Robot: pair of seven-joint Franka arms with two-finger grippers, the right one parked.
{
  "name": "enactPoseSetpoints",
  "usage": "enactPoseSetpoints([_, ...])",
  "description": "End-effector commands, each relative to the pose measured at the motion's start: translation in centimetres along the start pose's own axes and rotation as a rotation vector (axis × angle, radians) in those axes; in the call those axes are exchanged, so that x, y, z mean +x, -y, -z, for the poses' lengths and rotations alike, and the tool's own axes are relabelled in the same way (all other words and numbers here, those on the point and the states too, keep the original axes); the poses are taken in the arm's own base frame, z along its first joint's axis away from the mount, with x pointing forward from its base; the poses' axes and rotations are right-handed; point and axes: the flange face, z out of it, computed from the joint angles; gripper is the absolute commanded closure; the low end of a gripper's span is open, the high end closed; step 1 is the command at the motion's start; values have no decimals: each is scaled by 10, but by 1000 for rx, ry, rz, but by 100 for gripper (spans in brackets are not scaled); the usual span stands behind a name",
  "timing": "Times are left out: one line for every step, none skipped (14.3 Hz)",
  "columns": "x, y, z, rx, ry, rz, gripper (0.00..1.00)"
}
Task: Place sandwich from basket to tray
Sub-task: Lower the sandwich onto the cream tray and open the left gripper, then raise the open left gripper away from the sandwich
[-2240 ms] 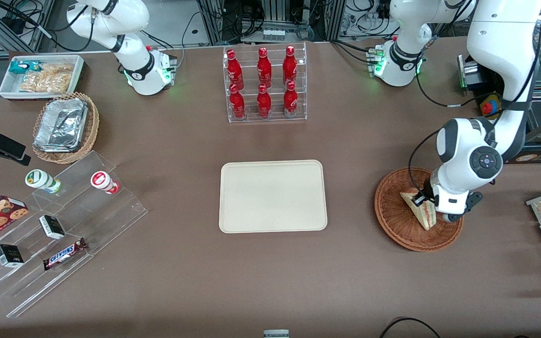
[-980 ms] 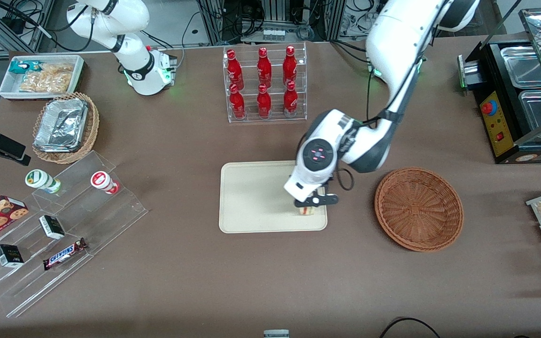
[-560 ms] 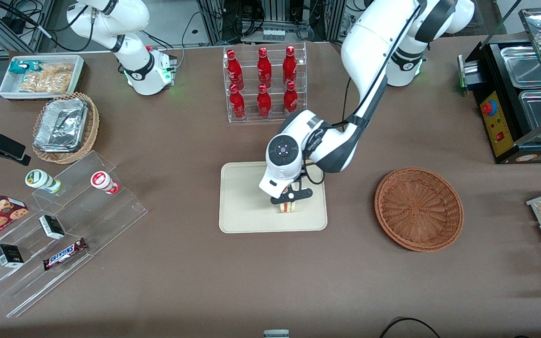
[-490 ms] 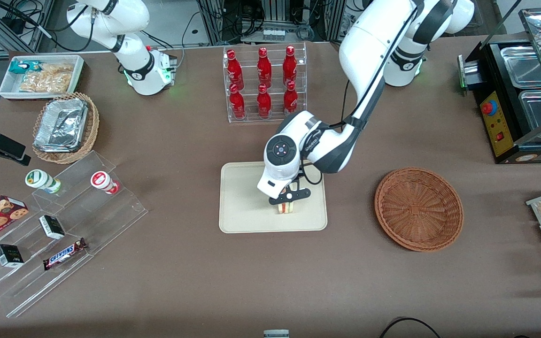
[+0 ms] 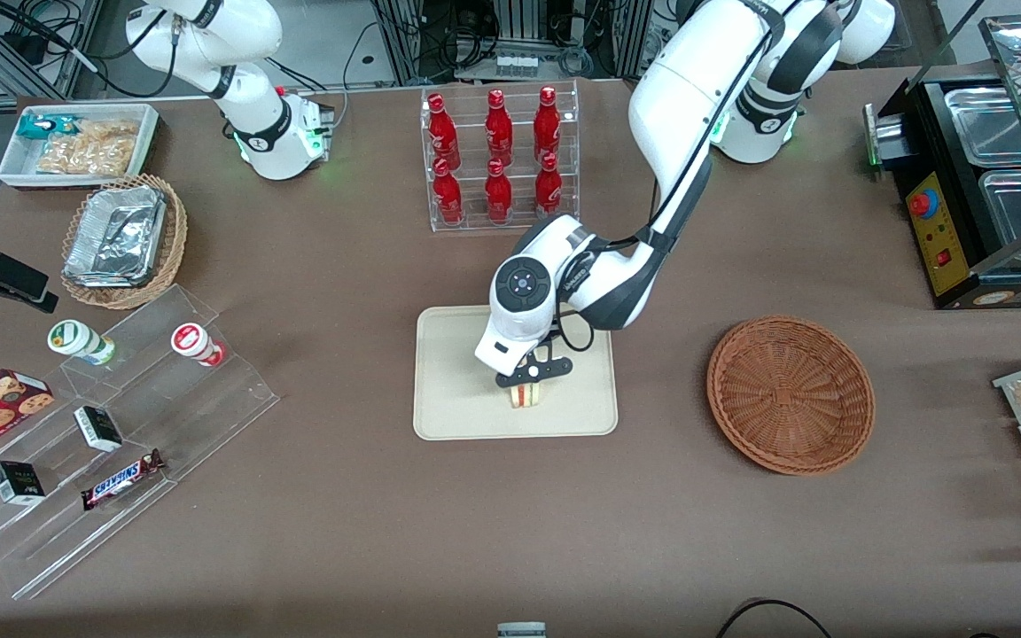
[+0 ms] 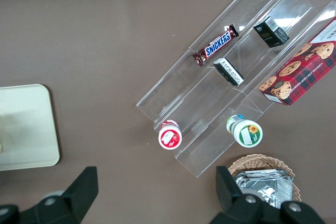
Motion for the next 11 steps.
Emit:
enactPoseSetpoints([0, -5, 28, -29, -20, -23, 0])
enactPoseSetpoints([0, -3, 41, -30, -20, -22, 0])
enactPoseSetpoints([-1, 3, 58, -14, -9, -19, 0])
enactPoseSetpoints([2, 12, 79, -2, -5, -10, 0])
enactPoseSetpoints([5, 24, 107, 11, -2, 1, 0])
enactPoseSetpoints([3, 32, 131, 23, -1, 2, 0])
enactPoseSetpoints([10, 48, 151, 35, 1, 23, 0])
enactPoseSetpoints([15, 66, 165, 56, 15, 44, 0])
enactPoseSetpoints([23, 83, 164, 75, 32, 68, 0])
enactPoseSetpoints([35, 100, 170, 75, 34, 94, 0])
enactPoseSetpoints([47, 117, 172, 81, 38, 112, 0])
